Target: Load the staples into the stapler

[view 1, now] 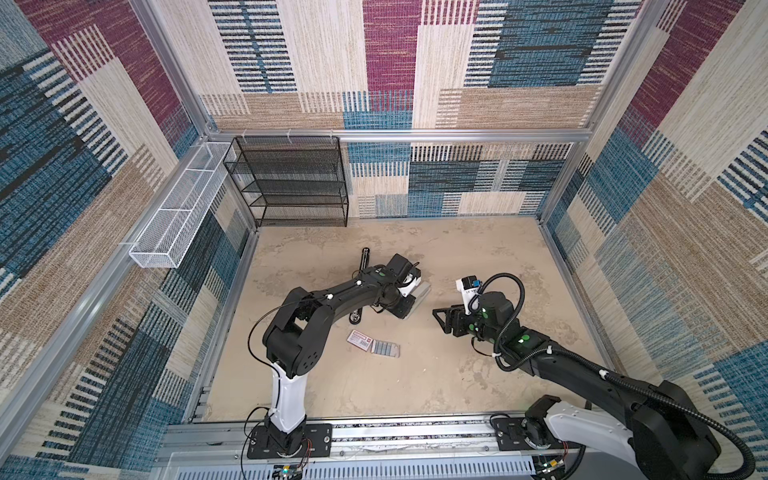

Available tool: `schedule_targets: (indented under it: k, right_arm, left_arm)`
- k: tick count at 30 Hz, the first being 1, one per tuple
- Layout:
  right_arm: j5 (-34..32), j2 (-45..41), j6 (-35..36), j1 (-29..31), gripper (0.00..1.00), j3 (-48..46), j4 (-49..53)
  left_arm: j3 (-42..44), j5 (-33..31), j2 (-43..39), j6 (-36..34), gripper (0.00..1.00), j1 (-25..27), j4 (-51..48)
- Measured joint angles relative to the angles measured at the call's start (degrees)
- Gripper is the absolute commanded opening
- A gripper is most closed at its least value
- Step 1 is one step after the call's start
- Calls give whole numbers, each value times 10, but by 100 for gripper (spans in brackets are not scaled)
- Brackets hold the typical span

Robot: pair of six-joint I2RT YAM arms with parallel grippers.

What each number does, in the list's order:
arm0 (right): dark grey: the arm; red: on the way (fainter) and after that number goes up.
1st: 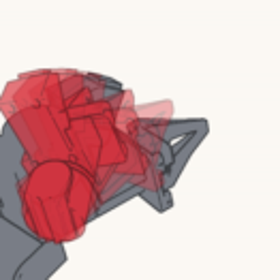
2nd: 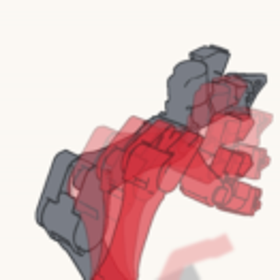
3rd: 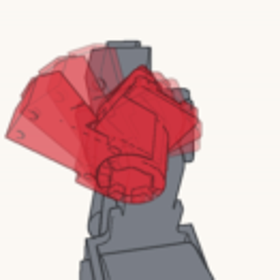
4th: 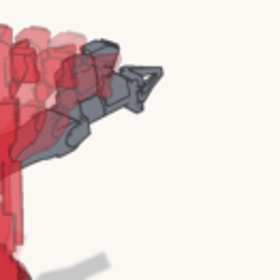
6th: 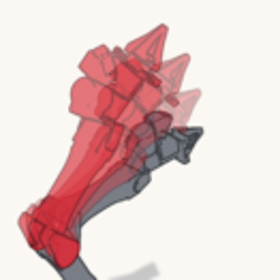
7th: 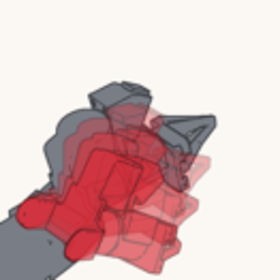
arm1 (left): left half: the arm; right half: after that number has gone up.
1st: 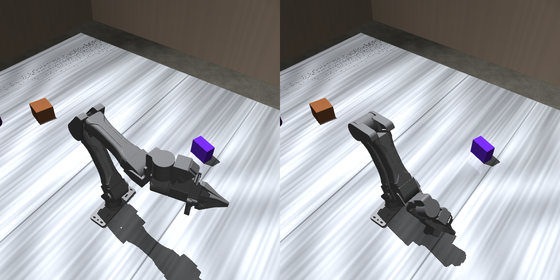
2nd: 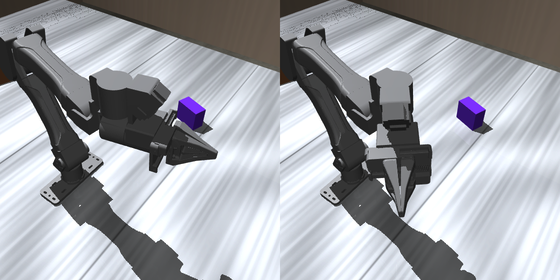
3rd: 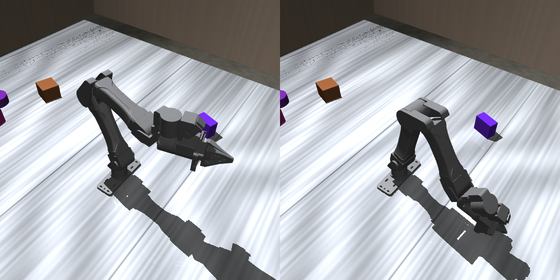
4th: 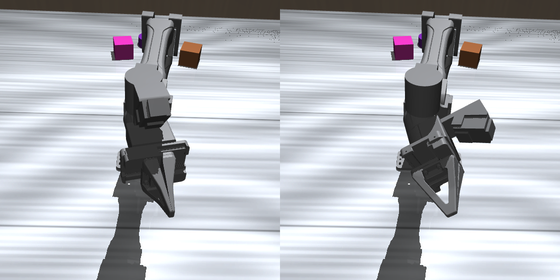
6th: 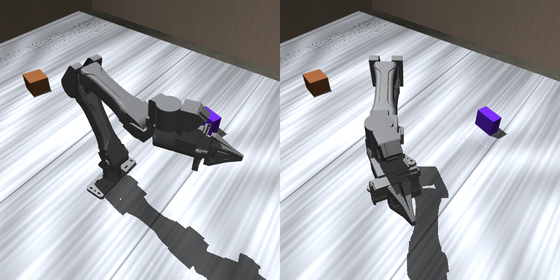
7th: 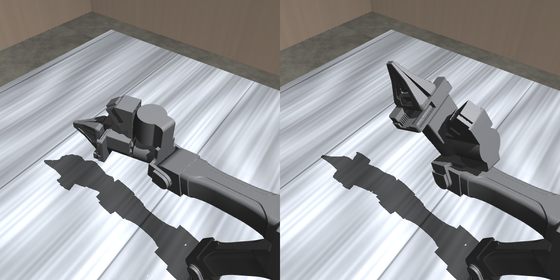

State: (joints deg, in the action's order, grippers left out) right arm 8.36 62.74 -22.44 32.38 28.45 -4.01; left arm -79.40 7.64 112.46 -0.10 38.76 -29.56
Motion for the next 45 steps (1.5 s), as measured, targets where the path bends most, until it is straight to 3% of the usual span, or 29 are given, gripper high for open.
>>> schedule_targets:
  k: [12, 20, 29, 37, 45]
  right_arm:
    - [-15, -17, -9, 0, 75, -12, 0]
    - [-20, -38, -15, -1, 76, -28, 0]
    - [-26, -55, -22, -1, 76, -38, 4]
    - [-25, -50, -30, -1, 75, -44, 2]
    - [-5, -45, -28, -1, 73, -30, -1]
  left_arm:
    - [-79, -24, 29, 62, 7, -10, -39]
    - [-193, -47, 105, 116, 16, -12, -64]
    - [-265, -52, 146, 136, 50, -11, -79]
    - [-226, -75, 91, 138, 53, -6, -81]
    - [-37, -100, -77, 152, 50, -7, -22]
